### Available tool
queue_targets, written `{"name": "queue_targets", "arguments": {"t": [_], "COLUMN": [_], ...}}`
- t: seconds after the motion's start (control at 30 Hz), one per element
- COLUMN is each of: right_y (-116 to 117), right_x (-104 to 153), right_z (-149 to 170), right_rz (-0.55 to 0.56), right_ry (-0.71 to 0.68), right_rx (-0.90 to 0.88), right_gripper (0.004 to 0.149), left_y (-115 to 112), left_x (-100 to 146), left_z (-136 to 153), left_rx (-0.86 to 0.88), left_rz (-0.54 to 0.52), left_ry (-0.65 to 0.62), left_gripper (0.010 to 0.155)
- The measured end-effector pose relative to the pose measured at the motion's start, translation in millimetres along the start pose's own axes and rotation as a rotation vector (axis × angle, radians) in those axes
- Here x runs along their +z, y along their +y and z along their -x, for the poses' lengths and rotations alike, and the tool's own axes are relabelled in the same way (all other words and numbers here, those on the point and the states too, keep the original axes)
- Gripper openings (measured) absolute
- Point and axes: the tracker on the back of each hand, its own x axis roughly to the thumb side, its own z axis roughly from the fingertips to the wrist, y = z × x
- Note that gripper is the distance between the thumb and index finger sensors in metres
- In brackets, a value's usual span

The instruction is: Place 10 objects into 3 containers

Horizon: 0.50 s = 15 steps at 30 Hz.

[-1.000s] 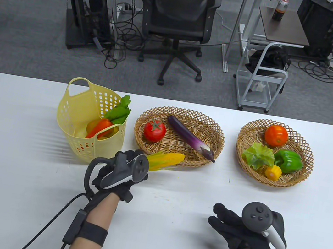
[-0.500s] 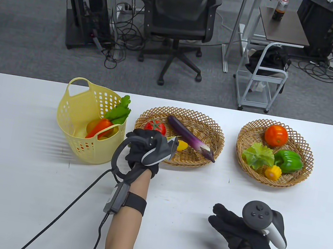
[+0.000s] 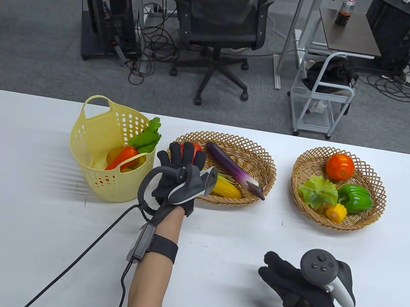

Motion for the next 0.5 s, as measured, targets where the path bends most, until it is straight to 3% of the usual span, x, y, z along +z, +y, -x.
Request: {"name": "queue_targets", "arguments": {"t": [0.27, 0.5], "right_y": [-1, -3], "right_x": [2, 4], "right_z": [0, 0], "right_rz": [0.005, 0.011], "right_ry": [-0.001, -0.012], "right_rx": [-0.007, -0.01], "right_gripper": [0.074, 0.074], "left_y": [13, 17], "left_x": [24, 70], "left_z": [4, 17], "left_rx": [0.073, 0.175], "left_rz": [-0.017, -0.049], "left_ry": [-0.066, -0.143], "left_gripper": [0.082, 0.083]}}
